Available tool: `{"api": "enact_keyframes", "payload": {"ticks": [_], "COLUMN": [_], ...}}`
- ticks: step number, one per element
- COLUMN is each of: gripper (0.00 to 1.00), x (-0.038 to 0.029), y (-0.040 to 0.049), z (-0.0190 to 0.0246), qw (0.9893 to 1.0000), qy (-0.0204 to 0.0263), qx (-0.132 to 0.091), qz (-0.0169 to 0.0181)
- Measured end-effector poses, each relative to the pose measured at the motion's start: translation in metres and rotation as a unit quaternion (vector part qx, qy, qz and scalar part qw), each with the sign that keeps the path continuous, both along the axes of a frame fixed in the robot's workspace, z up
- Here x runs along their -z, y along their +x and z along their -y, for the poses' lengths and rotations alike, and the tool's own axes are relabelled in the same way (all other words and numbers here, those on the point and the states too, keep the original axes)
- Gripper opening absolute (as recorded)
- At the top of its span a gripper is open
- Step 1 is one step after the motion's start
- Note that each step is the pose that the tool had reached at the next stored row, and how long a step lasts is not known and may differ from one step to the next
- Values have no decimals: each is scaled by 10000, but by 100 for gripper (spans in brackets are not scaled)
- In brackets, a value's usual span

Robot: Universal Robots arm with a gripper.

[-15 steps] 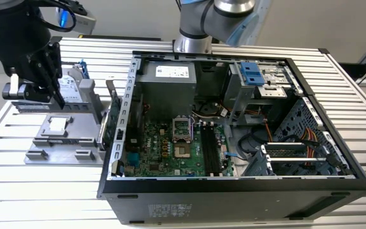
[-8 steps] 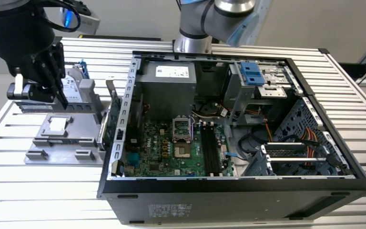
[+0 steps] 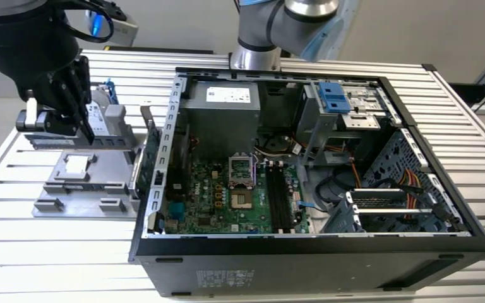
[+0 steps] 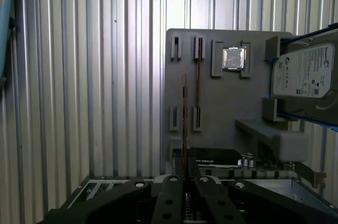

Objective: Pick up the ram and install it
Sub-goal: 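Pick up the ram and move it above insertion slot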

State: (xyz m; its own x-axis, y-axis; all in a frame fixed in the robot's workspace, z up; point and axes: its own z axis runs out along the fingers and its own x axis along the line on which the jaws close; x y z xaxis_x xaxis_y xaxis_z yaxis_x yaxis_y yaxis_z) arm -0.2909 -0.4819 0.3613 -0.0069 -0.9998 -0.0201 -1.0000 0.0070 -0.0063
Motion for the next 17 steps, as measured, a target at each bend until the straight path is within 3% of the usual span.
{"api": "enact_keyframes", "payload": {"ticks": [17], "gripper": [0], "x": [0], "y": [121], "z": [0], "qw": [10000], "qy": [0], "qx": [0], "qz": [-1]}}
